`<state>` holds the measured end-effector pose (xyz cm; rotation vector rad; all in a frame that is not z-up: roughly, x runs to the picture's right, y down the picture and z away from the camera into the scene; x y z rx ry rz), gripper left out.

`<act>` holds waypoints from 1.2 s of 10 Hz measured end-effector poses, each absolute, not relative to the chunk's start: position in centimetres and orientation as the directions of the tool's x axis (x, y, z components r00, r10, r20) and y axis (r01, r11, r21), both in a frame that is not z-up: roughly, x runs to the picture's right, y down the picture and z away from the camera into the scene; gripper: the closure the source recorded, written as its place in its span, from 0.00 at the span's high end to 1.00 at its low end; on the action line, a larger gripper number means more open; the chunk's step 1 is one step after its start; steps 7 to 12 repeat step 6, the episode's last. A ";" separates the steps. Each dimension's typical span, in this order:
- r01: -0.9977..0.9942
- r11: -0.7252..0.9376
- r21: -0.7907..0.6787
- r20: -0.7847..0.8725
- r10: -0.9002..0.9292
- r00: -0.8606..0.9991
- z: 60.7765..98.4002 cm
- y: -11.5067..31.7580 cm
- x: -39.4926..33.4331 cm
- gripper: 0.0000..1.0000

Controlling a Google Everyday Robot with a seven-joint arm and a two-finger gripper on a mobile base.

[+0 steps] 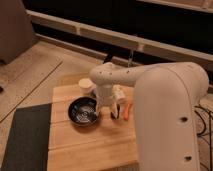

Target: Knock the eraser over

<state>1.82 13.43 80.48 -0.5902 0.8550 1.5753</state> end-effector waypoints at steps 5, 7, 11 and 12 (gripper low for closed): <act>-0.989 0.142 0.053 -0.574 0.814 0.086 81.5 4.8 -0.8 0.65; -0.987 0.156 0.037 -0.563 0.819 0.109 81.4 4.5 -1.3 0.65; -0.987 0.156 0.037 -0.563 0.819 0.109 81.4 4.5 -1.3 0.65; -0.987 0.156 0.037 -0.563 0.819 0.109 81.4 4.5 -1.3 0.65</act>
